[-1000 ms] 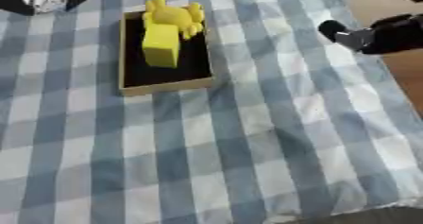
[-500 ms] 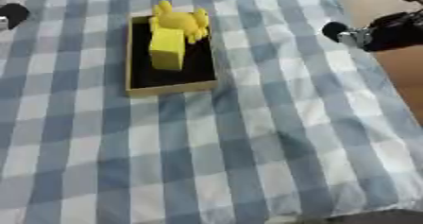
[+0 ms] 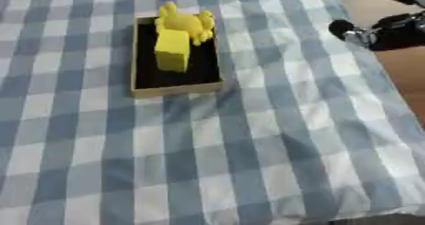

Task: Pick up objects on the table and place them in the box.

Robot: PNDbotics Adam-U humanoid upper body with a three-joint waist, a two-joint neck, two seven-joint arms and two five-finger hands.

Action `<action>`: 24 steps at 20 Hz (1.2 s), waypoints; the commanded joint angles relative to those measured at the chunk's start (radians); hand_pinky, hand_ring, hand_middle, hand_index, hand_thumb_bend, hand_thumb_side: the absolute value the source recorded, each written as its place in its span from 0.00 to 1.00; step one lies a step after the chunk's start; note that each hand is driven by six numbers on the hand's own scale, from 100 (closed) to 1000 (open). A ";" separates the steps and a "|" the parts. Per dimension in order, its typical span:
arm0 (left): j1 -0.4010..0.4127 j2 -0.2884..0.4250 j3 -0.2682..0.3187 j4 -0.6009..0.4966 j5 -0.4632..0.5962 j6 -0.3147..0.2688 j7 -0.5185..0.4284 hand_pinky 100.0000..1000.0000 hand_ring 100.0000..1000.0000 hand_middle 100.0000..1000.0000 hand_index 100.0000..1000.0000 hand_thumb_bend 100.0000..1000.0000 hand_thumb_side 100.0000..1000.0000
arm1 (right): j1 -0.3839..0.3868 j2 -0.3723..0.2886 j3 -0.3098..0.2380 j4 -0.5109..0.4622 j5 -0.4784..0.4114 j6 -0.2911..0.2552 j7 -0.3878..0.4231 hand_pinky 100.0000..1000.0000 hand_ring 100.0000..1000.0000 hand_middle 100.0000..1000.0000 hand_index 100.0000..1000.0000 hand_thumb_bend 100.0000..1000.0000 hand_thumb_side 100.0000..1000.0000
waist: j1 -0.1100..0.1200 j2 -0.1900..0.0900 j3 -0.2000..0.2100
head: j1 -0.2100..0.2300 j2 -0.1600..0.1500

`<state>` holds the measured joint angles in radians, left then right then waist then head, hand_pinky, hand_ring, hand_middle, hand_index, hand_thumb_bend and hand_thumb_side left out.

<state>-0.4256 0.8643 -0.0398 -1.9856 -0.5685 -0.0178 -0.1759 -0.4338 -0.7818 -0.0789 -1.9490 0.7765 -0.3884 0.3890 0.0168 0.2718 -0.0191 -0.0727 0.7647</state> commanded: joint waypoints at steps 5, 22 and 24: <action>0.046 0.045 0.045 -0.014 -0.009 0.014 0.056 0.87 0.87 0.73 0.79 0.25 0.12 | 0.007 -0.059 -0.004 0.003 -0.010 0.001 0.012 0.88 0.87 0.84 0.81 0.32 0.00 | 0.000 -0.017 0.002 | -0.003 0.005; 0.053 0.037 0.039 -0.014 -0.004 0.019 0.065 0.87 0.87 0.73 0.79 0.18 0.17 | 0.012 -0.087 0.020 0.027 0.021 -0.060 0.059 0.94 0.89 0.84 0.81 0.51 0.43 | -0.004 -0.012 0.001 | -0.001 0.005; 0.052 0.036 0.039 -0.014 -0.004 0.019 0.065 0.87 0.87 0.73 0.79 0.18 0.18 | 0.012 -0.087 0.021 0.028 0.023 -0.063 0.056 0.94 0.89 0.83 0.78 0.49 0.44 | -0.005 -0.013 0.000 | -0.001 0.005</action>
<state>-0.3624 0.8719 -0.0092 -1.9856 -0.5729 0.0001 -0.1138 -0.4091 -0.8318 -0.0494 -1.9198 0.7913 -0.4464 0.4467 0.0126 0.2753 -0.0186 -0.0730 0.7647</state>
